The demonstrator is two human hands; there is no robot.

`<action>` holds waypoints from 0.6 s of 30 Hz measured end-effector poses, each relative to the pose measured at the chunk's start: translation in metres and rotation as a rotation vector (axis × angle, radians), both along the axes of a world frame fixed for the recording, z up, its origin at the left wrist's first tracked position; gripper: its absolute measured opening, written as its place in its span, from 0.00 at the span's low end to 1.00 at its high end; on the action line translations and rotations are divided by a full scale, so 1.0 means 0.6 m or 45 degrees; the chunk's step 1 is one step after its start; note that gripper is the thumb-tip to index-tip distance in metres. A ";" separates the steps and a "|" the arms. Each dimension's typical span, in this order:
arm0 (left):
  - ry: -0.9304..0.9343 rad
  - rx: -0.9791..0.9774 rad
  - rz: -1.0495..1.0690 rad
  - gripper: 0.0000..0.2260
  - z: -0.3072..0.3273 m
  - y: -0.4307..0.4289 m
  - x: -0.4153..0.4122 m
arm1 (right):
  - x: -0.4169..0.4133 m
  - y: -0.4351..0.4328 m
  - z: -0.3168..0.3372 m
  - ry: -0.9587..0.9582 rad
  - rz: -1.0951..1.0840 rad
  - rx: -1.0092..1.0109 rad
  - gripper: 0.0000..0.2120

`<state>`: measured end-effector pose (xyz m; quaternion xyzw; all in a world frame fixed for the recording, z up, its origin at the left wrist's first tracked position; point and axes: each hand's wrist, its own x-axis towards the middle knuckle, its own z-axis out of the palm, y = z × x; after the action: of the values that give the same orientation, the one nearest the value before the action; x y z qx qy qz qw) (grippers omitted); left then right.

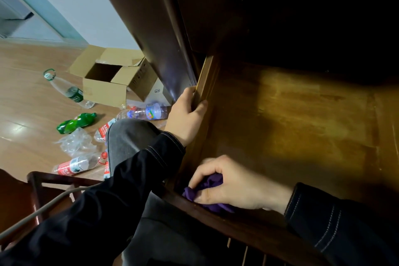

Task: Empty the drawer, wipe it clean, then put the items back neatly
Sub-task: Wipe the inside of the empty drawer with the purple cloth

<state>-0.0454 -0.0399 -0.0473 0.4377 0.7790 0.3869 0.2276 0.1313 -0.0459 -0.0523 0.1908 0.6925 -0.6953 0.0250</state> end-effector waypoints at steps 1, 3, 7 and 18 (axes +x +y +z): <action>0.005 -0.002 0.001 0.14 0.000 0.000 0.000 | -0.003 0.001 0.001 -0.011 -0.023 -0.030 0.07; 0.007 -0.012 -0.007 0.13 -0.001 0.001 -0.001 | -0.010 -0.001 -0.008 -0.160 -0.023 0.074 0.08; -0.001 -0.018 -0.014 0.12 -0.001 0.004 -0.004 | -0.012 -0.013 -0.019 -0.283 0.025 0.406 0.08; 0.039 -0.048 -0.025 0.13 0.000 0.002 -0.004 | -0.021 -0.012 -0.030 -0.400 0.125 0.497 0.10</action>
<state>-0.0475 -0.0384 -0.0471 0.4470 0.7852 0.3633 0.2275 0.1190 -0.0529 -0.0700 0.2639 0.8097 -0.5082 0.1285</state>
